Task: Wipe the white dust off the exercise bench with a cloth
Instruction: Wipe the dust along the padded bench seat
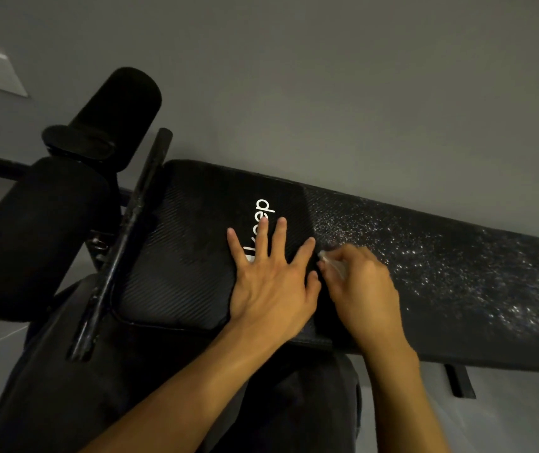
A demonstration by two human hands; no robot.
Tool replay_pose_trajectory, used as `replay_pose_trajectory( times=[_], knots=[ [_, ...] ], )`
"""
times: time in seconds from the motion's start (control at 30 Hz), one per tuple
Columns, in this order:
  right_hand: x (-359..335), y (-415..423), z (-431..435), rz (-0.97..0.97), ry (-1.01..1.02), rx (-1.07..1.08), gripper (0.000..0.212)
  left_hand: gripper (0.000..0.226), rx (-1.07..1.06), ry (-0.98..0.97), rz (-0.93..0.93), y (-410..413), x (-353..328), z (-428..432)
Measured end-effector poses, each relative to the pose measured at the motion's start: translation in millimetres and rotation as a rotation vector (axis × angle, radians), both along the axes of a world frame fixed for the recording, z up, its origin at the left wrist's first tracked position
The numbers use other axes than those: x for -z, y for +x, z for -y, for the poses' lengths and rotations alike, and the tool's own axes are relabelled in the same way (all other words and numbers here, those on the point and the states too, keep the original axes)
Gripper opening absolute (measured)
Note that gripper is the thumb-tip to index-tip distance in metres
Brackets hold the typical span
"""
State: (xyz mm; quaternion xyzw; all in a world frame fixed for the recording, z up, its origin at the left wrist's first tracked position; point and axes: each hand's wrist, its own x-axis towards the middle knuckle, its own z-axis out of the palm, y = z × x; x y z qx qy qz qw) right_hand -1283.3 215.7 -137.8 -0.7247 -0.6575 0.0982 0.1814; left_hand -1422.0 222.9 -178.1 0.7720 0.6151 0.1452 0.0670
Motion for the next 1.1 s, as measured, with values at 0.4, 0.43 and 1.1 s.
replay_pose_trajectory(
  times=[0.4, 0.43, 1.1],
  knots=[
    [-3, 2, -33, 0.028, -0.032, -0.058, 0.02, 0.067, 0.015, 0.011, -0.018, 0, 2, 0],
    [-4, 4, -24, 0.004, -0.047, -0.064, 0.018, 0.068, 0.011, 0.012, -0.018, 0, 2, 0],
    [2, -22, -68, 0.105, 0.068, 0.064, 0.025, 0.071, 0.001, -0.006, -0.022, 0, 2, 0]
  ],
)
